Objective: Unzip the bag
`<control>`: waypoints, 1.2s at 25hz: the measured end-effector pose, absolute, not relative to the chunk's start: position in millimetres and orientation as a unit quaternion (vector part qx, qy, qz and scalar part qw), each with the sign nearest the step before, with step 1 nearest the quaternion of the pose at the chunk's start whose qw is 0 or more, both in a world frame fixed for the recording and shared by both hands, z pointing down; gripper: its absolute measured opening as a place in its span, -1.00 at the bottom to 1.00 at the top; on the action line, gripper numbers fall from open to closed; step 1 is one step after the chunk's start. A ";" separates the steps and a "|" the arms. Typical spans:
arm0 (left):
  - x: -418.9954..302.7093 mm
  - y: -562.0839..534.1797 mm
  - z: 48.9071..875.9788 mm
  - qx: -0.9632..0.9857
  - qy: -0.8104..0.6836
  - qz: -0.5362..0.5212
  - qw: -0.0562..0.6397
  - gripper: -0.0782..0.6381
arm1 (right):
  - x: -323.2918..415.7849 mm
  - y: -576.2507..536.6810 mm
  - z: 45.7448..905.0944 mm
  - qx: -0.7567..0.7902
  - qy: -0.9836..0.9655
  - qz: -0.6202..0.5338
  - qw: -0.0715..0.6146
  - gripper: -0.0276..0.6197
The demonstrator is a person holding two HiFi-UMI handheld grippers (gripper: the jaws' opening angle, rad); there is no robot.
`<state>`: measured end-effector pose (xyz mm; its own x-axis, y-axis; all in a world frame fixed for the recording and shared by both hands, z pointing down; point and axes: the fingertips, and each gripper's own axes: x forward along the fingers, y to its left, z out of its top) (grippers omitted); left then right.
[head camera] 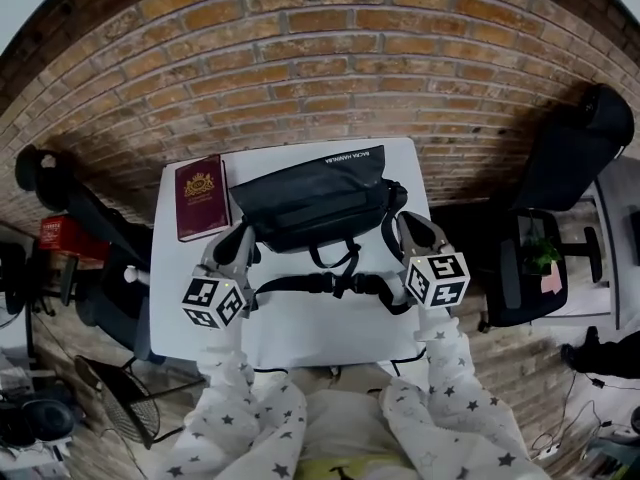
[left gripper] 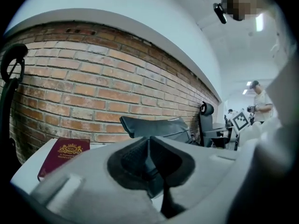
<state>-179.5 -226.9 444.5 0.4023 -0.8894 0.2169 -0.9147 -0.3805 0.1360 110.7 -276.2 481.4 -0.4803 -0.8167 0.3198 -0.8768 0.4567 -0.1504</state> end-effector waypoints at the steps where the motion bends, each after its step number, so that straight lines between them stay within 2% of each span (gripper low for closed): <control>1: -176.3 -222.5 442.2 0.830 -0.543 0.055 0.115 -0.76 | 109.8 -274.1 476.7 0.496 -0.851 0.146 0.095 -0.88; 17: -160.1 -171.3 399.4 0.810 -0.576 0.020 0.106 -0.79 | 86.3 -238.9 399.3 0.424 -0.897 0.125 -0.002 -0.89; 30: -156.9 -150.2 353.1 0.807 -0.588 -0.009 0.052 -0.79 | 88.2 -218.5 343.6 0.398 -0.909 0.104 -0.064 -0.89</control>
